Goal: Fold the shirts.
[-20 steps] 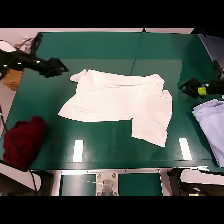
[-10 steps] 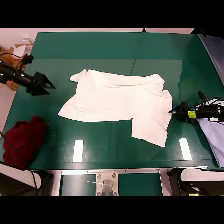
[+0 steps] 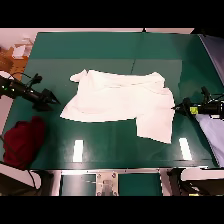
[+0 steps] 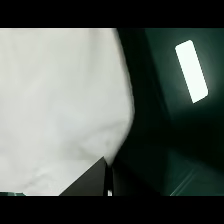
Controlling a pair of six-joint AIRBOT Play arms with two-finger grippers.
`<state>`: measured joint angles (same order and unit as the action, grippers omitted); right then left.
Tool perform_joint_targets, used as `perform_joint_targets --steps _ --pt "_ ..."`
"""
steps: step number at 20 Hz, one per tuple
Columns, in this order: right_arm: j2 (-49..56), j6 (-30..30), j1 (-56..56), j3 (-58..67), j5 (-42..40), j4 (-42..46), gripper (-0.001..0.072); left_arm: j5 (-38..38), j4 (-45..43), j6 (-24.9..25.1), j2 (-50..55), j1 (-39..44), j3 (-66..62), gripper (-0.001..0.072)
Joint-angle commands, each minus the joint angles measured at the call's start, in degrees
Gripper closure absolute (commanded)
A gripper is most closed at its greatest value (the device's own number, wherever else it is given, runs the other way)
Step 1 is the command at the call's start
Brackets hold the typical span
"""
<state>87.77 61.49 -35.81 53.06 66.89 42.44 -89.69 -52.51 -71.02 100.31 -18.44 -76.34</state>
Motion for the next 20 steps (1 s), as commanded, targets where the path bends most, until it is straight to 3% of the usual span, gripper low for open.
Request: perform_joint_targets --steps 1,6,7,8,9,10,17,20 --pt "-0.09 -0.04 -0.66 0.61 0.44 0.11 0.0692 7.63 -0.46 0.68 0.07 2.69 6.05 0.0051" --pt "-0.09 -0.07 -0.63 0.61 0.61 -0.04 0.0692 12.79 -1.01 1.07 0.07 9.66 13.11 0.0052" --pt "-0.09 -0.07 -0.66 0.61 0.79 -0.04 0.0692 13.31 -0.11 1.09 0.07 10.25 12.66 0.017" --pt "-0.09 -0.07 -0.66 0.61 1.36 -0.02 0.0692 14.25 0.96 1.07 0.04 10.23 11.87 0.0392" --pt "-0.11 -0.09 -0.66 0.63 2.03 -0.04 0.0692 14.51 2.01 1.07 0.04 10.21 10.8 0.0565" --pt "-0.22 -0.09 -0.66 0.63 2.62 -0.04 0.0693 13.81 2.43 1.03 0.04 10.05 9.14 0.0683" --pt "-8.46 -0.02 -0.79 3.69 4.85 -3.21 0.0693 2.16 4.48 0.59 -3.74 10.01 -1.49 0.0685" --pt "-11.39 3.23 -0.81 3.78 5.09 2.97 0.0693 -4.11 -5.55 -0.85 -6.54 9.99 -1.11 0.0685"
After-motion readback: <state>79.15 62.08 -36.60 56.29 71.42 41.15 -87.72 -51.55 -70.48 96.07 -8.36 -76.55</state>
